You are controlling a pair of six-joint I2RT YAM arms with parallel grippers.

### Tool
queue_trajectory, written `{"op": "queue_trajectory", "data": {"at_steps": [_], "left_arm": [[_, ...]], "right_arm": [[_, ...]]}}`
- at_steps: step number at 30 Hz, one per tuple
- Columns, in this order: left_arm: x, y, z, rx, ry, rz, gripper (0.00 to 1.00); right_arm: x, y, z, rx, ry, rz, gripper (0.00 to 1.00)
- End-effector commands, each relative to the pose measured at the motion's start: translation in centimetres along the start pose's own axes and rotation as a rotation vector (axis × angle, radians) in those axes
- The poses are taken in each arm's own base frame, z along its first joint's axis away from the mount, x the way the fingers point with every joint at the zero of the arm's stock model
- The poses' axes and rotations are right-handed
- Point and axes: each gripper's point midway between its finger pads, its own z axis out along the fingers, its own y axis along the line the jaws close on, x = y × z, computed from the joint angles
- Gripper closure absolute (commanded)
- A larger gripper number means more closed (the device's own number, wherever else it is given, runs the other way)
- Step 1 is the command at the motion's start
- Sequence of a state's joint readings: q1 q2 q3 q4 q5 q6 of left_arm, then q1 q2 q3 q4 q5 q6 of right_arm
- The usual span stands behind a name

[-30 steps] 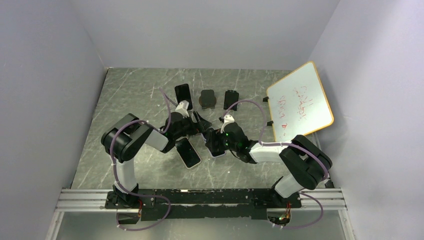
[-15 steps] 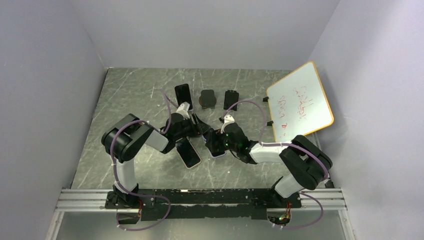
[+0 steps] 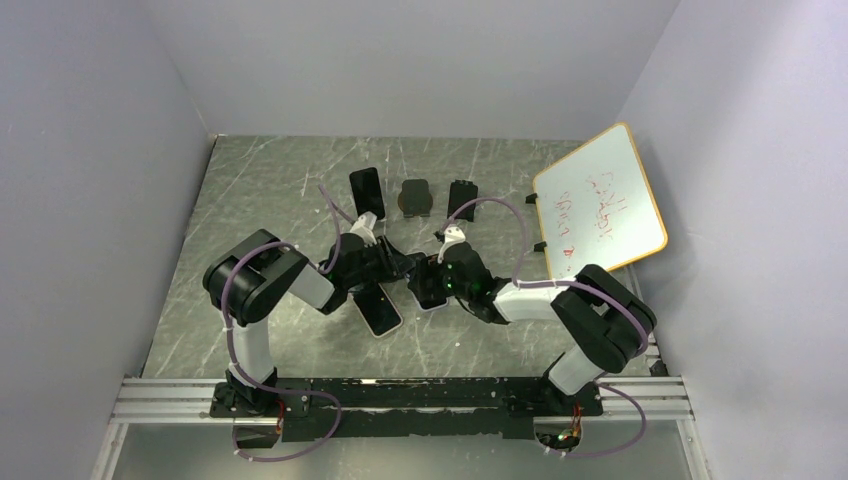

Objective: Place the phone on the phone stand

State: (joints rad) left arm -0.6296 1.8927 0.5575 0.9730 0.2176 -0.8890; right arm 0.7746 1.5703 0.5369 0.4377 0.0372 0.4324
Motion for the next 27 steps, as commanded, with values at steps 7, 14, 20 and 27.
{"op": "queue_trajectory", "data": {"at_steps": [7, 14, 20, 27], "left_arm": [[0.9, -0.8, 0.2, 0.046, 0.039, 0.014, 0.95], [-0.4, -3.1, 0.4, 0.142, 0.024, 0.079, 0.95], [-1.9, -6.8, -0.5, 0.334, 0.029, 0.177, 0.95], [-2.8, -9.3, -1.8, 0.474, 0.072, 0.281, 0.95]], "right_arm": [[2.3, -0.8, 0.1, 0.024, 0.077, -0.019, 0.28], [0.6, 0.2, -0.3, -0.025, 0.040, -0.094, 0.02], [-3.4, 1.6, -2.3, -0.131, -0.038, -0.161, 0.00], [-9.7, -1.8, -7.4, -0.262, -0.240, -0.035, 0.01]]}}
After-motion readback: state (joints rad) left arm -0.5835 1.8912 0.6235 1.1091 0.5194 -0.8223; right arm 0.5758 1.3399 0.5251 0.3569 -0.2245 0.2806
